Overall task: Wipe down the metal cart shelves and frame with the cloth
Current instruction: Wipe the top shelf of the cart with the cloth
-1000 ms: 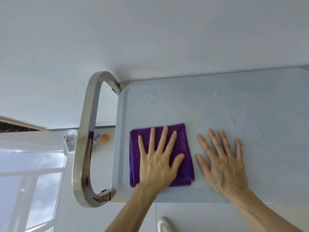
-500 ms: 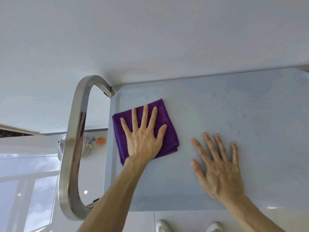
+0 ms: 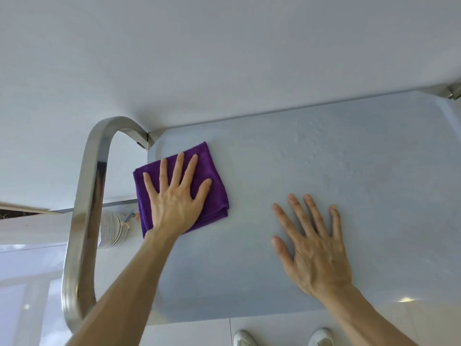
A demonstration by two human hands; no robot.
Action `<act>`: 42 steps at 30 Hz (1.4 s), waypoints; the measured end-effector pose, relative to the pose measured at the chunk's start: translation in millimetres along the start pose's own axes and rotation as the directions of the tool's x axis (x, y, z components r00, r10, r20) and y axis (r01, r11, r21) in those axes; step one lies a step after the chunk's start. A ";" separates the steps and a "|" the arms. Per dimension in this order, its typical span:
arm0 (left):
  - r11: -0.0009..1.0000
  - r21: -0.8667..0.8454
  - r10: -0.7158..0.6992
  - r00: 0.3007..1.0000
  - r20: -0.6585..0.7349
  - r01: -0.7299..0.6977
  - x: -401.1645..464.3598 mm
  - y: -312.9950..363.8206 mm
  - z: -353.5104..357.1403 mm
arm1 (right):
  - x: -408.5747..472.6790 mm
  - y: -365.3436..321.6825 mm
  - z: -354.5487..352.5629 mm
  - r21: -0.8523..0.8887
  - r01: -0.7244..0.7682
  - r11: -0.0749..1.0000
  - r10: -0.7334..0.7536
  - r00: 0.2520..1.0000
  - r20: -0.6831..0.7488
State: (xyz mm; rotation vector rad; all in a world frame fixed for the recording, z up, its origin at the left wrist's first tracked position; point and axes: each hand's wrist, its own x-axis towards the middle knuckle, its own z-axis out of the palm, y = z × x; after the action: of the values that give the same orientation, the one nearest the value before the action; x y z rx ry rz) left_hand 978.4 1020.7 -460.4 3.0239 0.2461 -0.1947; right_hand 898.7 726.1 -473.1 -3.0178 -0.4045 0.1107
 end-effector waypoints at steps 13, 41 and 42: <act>0.969 -0.001 0.247 0.968 -0.048 -0.247 4.2 67.4 11.1 | 1.0 0.6 -1.7 0.029 0.005 1.000 -0.005 1.000 -0.005; 0.963 0.002 0.268 0.961 -0.068 -0.269 64.8 88.9 -2.2 | 0.4 1.2 -0.6 0.088 0.007 0.996 0.000 0.997 -0.076; 0.972 -0.001 0.234 0.970 -0.060 -0.235 61.7 73.3 -2.9 | 0.8 0.9 -0.4 0.090 0.010 0.996 -0.003 0.997 -0.083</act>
State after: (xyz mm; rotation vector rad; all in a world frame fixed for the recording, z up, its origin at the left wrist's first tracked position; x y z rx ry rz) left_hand 1051.4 958.6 -459.3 3.0194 -0.1070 -0.0841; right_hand 899.8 725.5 -472.9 -2.9200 -0.3908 0.0032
